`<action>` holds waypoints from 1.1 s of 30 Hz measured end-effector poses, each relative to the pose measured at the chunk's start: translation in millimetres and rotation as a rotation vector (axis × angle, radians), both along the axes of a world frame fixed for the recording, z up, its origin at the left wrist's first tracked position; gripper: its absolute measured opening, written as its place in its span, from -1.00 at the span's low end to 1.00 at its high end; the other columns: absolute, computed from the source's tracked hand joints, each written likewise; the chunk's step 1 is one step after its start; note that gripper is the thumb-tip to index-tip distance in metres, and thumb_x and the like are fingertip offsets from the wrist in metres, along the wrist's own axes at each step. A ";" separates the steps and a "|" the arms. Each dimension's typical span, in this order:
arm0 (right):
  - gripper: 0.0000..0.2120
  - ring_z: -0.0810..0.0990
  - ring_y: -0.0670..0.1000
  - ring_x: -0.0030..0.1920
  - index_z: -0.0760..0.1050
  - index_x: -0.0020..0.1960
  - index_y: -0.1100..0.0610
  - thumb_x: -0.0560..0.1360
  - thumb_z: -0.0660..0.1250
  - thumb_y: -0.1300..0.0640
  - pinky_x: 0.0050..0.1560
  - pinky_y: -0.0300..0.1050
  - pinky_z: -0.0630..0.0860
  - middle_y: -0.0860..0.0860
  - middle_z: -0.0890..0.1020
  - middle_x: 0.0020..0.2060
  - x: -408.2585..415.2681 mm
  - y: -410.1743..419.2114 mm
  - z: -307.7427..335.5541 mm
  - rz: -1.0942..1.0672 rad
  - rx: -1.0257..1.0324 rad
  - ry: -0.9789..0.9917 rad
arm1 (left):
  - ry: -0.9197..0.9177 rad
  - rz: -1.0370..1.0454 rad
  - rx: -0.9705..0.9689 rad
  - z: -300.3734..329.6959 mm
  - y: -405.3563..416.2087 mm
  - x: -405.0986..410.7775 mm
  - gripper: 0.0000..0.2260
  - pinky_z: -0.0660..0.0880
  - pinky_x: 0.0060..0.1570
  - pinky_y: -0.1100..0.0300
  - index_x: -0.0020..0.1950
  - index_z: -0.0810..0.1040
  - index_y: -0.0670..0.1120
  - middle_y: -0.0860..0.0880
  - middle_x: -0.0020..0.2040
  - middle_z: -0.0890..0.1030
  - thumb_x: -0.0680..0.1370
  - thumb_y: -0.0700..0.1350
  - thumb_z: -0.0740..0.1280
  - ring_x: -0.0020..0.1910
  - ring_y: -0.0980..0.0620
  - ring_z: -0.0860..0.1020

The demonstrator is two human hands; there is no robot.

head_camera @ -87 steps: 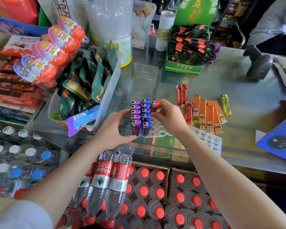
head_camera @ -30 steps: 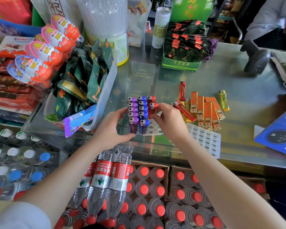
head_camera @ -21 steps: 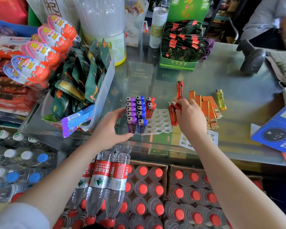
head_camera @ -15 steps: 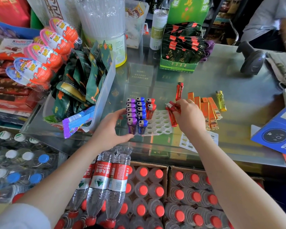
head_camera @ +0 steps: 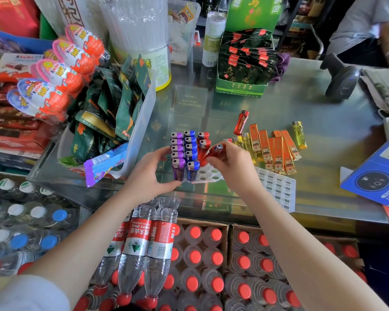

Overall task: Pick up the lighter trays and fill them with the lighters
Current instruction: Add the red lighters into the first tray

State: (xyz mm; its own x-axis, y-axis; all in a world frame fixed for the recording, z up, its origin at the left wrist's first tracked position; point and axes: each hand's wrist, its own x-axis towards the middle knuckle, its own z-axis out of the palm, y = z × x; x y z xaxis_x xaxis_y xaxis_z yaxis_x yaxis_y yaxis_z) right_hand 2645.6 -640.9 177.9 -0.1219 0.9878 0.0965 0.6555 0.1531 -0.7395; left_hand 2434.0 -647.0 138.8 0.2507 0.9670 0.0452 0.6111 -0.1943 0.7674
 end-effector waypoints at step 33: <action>-0.85 0.53 0.13 -0.24 0.40 0.08 0.26 0.55 0.17 0.23 -0.32 -0.08 0.42 0.16 0.58 -0.13 12.6 33.0 -16.6 -0.316 -0.176 -0.420 | -0.010 0.022 0.020 0.6 -3.6 0.7 -0.38 0.27 0.02 0.40 0.24 0.36 0.01 0.14 0.09 0.46 0.25 -0.03 0.54 0.08 0.23 0.40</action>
State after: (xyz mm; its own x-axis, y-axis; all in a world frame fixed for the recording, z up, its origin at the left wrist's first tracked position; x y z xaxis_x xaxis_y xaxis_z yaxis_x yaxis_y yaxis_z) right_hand 2658.2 -607.9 161.2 0.1910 0.9794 -0.0659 0.8937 -0.2013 -0.4011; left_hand 2434.6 -650.6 139.4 0.2285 0.9712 0.0673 0.6075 -0.1962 0.7697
